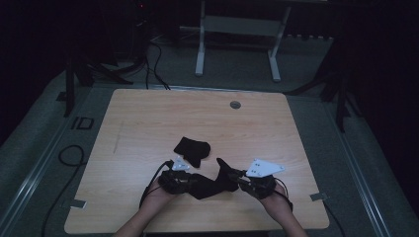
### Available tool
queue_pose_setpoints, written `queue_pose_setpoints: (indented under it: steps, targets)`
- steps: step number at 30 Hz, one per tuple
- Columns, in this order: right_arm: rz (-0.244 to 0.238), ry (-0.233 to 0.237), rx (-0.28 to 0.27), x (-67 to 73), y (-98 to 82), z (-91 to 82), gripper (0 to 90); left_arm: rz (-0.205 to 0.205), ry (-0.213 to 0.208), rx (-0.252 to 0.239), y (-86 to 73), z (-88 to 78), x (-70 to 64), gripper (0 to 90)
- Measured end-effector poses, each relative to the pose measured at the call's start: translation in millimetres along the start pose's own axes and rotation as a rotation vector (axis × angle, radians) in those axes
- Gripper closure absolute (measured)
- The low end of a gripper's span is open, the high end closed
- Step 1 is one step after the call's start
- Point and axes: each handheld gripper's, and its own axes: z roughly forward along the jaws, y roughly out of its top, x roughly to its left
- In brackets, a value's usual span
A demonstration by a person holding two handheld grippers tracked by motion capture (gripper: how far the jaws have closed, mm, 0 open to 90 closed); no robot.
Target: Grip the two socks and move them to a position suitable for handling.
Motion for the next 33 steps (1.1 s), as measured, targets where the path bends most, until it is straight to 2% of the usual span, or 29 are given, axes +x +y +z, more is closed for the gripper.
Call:
queue_pose_setpoints:
  steps: [1,2,5,6,8,11,12,13,14,16,18,19,21,22,25,27,28,29,30,33]
  targets:
    - [0.001,0.000,0.000,-0.5,-0.5,-1.1,81.7,0.003,0.003,0.001,0.3,-0.5,-0.4,77.9]
    - [0.001,-0.003,-0.001,-0.7,-0.8,-2.0,81.7,0.006,0.018,-0.012,0.2,-2.4,-1.5,84.9]
    - [0.002,-0.011,-0.013,-1.6,0.1,-7.8,81.6,0.030,0.033,-0.046,-1.7,-9.4,-5.9,86.4]
    - [0.001,-0.012,-0.022,-1.3,1.4,-10.6,81.7,0.032,0.026,-0.056,-2.5,-11.5,-6.6,86.4]
    - [-0.009,-0.012,-0.042,0.4,5.7,-17.0,81.7,0.020,0.020,-0.076,-5.4,-16.5,-7.2,86.4]
    - [-0.024,0.006,-0.100,5.7,19.2,-31.6,81.6,-0.009,-0.046,-0.112,-10.8,-22.4,-7.2,86.2]
    - [-0.029,0.022,-0.122,7.6,25.3,-36.8,81.7,-0.005,-0.099,-0.131,-12.7,-24.2,-7.0,86.0]
    - [-0.036,0.034,-0.145,10.1,32.1,-41.8,81.7,0.002,-0.134,-0.164,-14.9,-26.1,-7.6,85.4]
    - [-0.044,0.047,-0.167,12.7,39.3,-46.2,81.7,0.003,-0.149,-0.187,-16.6,-27.8,-8.2,82.3]
    - [-0.054,0.076,-0.206,16.9,53.8,-53.2,81.7,-0.008,-0.238,-0.258,-19.4,-32.1,-7.6,63.1]
    - [-0.084,0.086,-0.225,21.4,67.5,-57.5,81.7,-0.013,-0.293,-0.326,-21.4,-37.4,-6.8,51.6]
    - [-0.094,0.094,-0.237,23.1,73.4,-58.8,81.7,-0.001,-0.312,-0.348,-21.7,-39.5,-7.1,44.5]
    - [-0.109,0.109,-0.254,27.0,83.4,-60.2,81.7,0.023,-0.348,-0.358,-21.4,-41.8,-8.6,40.5]
    - [-0.121,0.110,-0.255,29.5,87.6,-60.3,81.7,0.039,-0.352,-0.367,-21.7,-42.4,-10.6,39.9]
    - [-0.154,0.119,-0.261,36.3,96.7,-58.7,81.7,0.096,-0.343,-0.361,-21.4,-42.8,-16.7,39.9]
    - [-0.166,0.123,-0.264,40.2,100.4,-56.8,81.7,0.120,-0.267,-0.342,-20.6,-42.6,-20.6,38.9]
    - [-0.169,0.112,-0.259,42.0,102.4,-55.4,81.7,0.120,-0.261,-0.342,-20.8,-42.2,-21.5,36.8]
    - [-0.175,0.104,-0.252,43.8,104.6,-53.6,81.7,0.126,-0.235,-0.344,-21.1,-41.8,-22.4,36.8]
    - [-0.176,0.113,-0.255,45.6,106.4,-52.1,81.7,0.130,-0.180,-0.347,-21.5,-41.6,-23.8,37.8]
    - [-0.183,0.115,-0.262,51.1,112.8,-46.7,81.7,0.101,-0.101,-0.354,-23.4,-41.1,-24.8,39.2]
